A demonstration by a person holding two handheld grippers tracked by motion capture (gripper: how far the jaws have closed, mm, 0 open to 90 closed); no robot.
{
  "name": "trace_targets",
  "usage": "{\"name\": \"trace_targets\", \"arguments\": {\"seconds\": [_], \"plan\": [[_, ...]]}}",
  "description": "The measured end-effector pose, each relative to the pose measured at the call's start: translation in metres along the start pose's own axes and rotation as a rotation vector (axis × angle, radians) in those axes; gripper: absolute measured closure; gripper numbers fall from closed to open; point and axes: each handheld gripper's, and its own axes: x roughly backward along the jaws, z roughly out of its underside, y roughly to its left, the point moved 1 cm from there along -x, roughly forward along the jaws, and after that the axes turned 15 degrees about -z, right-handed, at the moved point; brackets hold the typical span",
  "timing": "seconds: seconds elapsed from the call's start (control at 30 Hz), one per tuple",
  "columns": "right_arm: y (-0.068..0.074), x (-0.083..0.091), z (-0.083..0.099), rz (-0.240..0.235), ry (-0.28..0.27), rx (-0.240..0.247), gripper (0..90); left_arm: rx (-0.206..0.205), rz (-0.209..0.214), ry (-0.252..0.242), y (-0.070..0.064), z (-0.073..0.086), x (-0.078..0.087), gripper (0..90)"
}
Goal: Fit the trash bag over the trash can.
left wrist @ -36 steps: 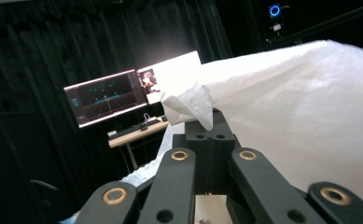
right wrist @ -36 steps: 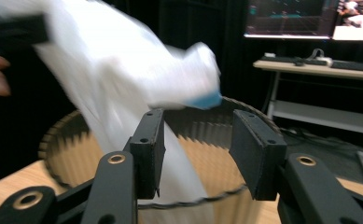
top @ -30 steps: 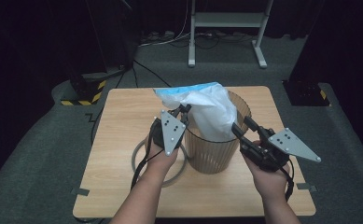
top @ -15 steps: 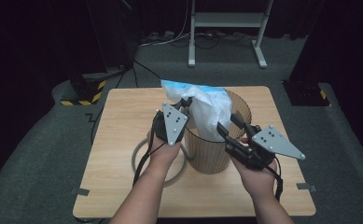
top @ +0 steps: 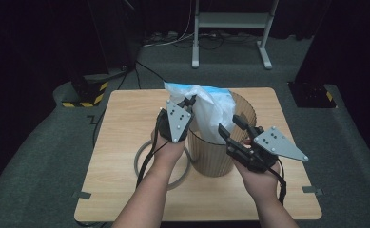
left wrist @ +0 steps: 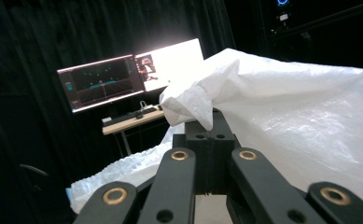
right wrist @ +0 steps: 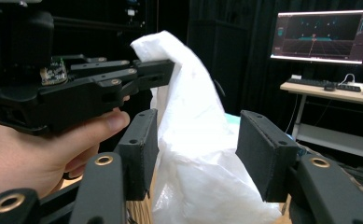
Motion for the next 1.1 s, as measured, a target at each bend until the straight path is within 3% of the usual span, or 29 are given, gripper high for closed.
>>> {"name": "trace_targets", "arguments": {"seconds": [0.13, 0.2, 0.23, 0.33, 0.37, 0.4, 0.43, 0.57, 0.7, 0.77, 0.97, 1.1], "plan": [[-0.004, -0.011, 0.001, 0.015, 0.059, 0.003, 44.5, 0.007, 0.031, -0.049, 0.000, -0.008, 0.015, 89.9], [-0.007, -0.012, 0.001, 0.020, 0.054, 0.002, 45.8, 0.017, 0.046, -0.074, 0.000, -0.009, 0.023, 89.9], [-0.008, -0.012, 0.001, 0.022, 0.049, 0.005, 49.5, 0.018, 0.047, -0.081, 0.001, -0.008, 0.025, 89.9], [-0.011, -0.012, 0.001, 0.046, 0.057, 0.025, 82.9, 0.021, 0.068, -0.075, 0.001, -0.004, 0.032, 89.8], [-0.014, -0.011, 0.001, 0.052, 0.053, 0.033, 86.4, 0.022, 0.076, -0.076, 0.002, -0.002, 0.034, 89.5], [-0.016, -0.009, 0.000, 0.063, 0.049, 0.036, 87.0, 0.025, 0.095, -0.074, 0.003, 0.001, 0.038, 86.8], [-0.019, -0.007, -0.001, 0.078, 0.043, 0.038, 87.2, 0.029, 0.100, -0.068, 0.005, 0.005, 0.041, 78.1], [-0.032, 0.003, -0.001, 0.125, 0.025, 0.030, 87.0, 0.035, 0.037, -0.048, 0.021, 0.026, 0.053, 59.8], [-0.039, 0.009, -0.001, 0.137, 0.012, 0.021, 86.7, 0.088, 0.004, 0.060, 0.041, 0.049, 0.042, 49.8], [-0.038, 0.010, -0.001, 0.136, 0.007, 0.017, 86.6, 0.092, -0.003, 0.092, 0.046, 0.055, 0.035, 43.5], [-0.036, 0.007, 0.001, 0.131, 0.016, 0.024, 86.2, 0.088, -0.003, 0.051, 0.039, 0.054, 0.032, 29.4], [-0.036, 0.007, 0.001, 0.125, 0.014, 0.019, 85.9, 0.080, 0.040, 0.042, 0.030, 0.050, 0.028, 27.4]]}}
